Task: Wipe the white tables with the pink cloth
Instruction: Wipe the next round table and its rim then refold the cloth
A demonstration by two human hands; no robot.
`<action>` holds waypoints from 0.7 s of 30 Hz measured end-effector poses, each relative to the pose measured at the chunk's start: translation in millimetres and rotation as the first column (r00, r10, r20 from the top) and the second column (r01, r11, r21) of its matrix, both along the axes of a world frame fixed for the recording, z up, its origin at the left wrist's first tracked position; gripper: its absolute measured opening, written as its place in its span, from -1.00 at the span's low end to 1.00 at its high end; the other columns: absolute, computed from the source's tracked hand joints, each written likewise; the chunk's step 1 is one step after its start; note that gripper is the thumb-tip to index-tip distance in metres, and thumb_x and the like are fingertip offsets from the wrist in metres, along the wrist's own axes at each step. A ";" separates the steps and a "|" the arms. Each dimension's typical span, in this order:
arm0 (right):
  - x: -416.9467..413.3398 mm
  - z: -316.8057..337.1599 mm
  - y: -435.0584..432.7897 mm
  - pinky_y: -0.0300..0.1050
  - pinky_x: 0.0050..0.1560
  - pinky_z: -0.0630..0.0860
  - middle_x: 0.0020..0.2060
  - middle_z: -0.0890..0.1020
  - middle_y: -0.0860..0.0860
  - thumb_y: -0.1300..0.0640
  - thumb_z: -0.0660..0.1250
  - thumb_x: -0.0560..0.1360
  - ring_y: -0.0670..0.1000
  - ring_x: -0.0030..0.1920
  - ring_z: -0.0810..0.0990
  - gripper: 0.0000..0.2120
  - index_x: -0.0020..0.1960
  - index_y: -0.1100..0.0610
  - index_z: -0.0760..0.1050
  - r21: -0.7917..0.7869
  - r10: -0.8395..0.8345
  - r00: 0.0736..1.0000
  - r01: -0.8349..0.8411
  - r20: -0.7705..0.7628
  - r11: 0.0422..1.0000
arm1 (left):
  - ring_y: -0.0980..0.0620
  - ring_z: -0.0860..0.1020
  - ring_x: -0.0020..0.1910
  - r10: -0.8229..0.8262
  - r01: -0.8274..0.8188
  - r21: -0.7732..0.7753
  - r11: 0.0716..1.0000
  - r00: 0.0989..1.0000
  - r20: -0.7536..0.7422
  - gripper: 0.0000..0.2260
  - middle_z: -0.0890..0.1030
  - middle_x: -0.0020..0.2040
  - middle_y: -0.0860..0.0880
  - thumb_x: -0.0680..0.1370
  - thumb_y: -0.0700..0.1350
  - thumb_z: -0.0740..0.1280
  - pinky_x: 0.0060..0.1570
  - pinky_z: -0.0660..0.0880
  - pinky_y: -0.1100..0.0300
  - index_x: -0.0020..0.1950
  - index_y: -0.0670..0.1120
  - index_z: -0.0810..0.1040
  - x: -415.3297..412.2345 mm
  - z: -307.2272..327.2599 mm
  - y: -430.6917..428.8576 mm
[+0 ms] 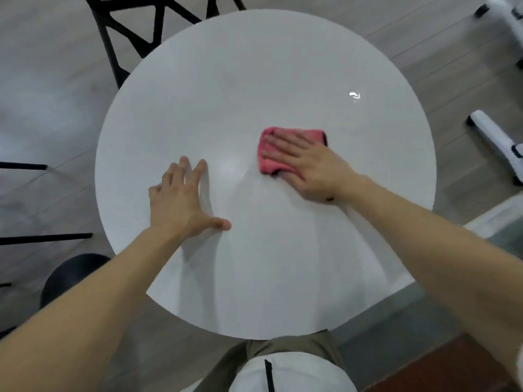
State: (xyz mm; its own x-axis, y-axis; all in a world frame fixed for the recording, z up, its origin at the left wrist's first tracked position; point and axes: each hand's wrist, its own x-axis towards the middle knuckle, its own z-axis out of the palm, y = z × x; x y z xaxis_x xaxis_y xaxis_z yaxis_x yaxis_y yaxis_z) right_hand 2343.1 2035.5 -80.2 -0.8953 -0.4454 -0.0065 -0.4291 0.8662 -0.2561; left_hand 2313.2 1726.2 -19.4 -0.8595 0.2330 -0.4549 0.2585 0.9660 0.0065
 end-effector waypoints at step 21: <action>-57.0 4.9 -91.9 0.16 0.74 -0.15 0.75 0.10 0.05 -0.16 0.02 0.78 0.10 0.76 -0.04 -0.44 0.74 -0.02 0.16 0.045 0.228 0.974 -0.227 -0.013 0.973 | -0.06 -0.03 0.77 0.080 -0.081 0.065 0.995 0.997 0.020 0.56 -0.10 0.79 0.02 0.10 0.63 0.51 0.63 0.16 -0.08 0.76 -0.01 -0.32 8.2 -1.0 -10.9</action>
State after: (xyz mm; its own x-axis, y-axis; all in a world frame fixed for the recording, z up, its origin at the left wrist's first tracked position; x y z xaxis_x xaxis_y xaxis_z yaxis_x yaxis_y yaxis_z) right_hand 2286.1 1943.6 -75.3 -0.7707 -0.6370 -0.0146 -0.6203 0.7553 -0.2113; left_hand 2321.4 1715.4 -20.4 -0.8688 0.1935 -0.4558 0.1794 0.9809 0.0746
